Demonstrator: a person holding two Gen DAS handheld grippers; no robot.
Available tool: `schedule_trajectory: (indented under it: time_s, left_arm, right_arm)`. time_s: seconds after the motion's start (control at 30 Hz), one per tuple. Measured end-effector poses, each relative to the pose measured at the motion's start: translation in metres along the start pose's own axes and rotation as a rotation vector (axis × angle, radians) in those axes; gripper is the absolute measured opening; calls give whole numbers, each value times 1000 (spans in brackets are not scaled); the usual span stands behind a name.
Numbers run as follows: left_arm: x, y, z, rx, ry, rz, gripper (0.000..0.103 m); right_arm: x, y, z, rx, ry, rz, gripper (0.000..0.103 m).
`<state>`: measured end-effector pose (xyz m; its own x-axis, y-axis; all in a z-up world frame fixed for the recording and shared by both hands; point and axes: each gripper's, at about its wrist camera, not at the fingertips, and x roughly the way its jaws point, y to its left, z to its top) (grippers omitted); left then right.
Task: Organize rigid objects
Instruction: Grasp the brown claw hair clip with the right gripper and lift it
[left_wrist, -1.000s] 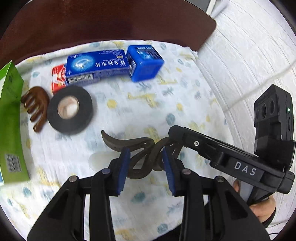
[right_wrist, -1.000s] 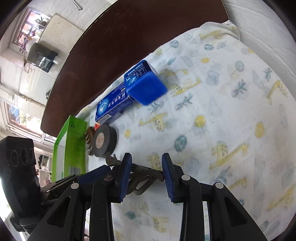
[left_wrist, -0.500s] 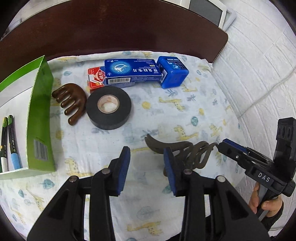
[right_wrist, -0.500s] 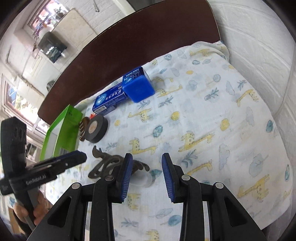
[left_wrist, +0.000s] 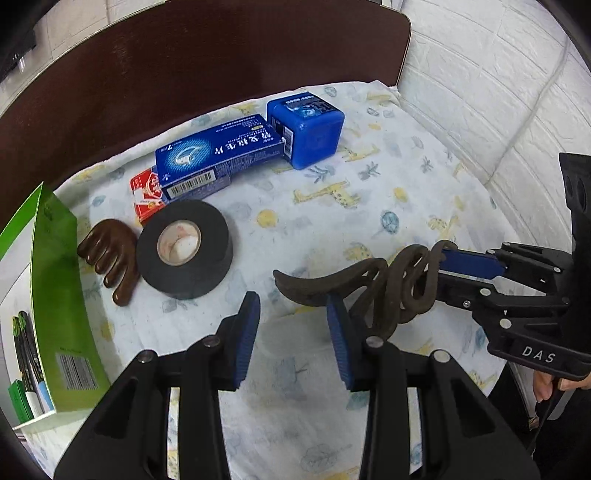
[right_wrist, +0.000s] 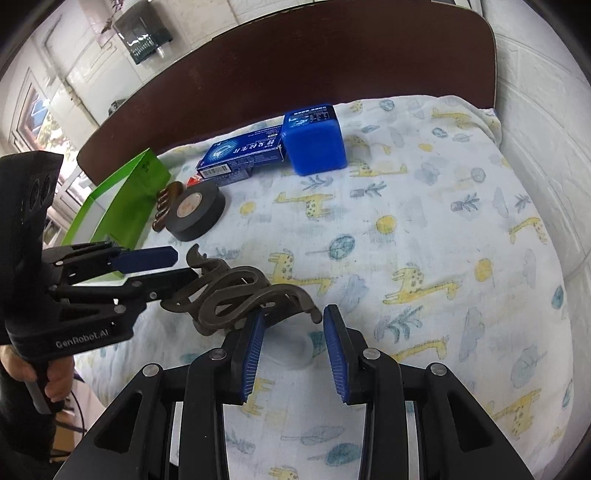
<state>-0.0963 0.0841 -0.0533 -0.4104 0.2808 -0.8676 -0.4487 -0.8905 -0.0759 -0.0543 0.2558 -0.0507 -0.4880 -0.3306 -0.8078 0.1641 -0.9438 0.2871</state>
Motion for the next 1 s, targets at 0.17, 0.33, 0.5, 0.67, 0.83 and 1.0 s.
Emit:
schedule_trajectory:
  time_s: [0.17,0.33,0.5,0.67,0.83,1.0]
  left_arm:
    - [12,9,20,-58,27,-76,37]
    - [15,11,28,-67,23,-109,40]
    - [22,17,32,-83,31,-144,52]
    - [27,20,36,-96,41,-180,52]
    - [32,23,36,-106,66,-246,50]
    - [33,28,33,-139,70,-280,44]
  right_arm:
    - [10,-19,14,86,7,14,35]
    - [14,-37,22,146,24,24,36]
    - [15,-45,26,131,19,3,36]
    - [19,-47,31,114,20,-1,36]
    - [21,-48,34,110,8,-11,36]
    - [23,-49,36,86,26,18,36]
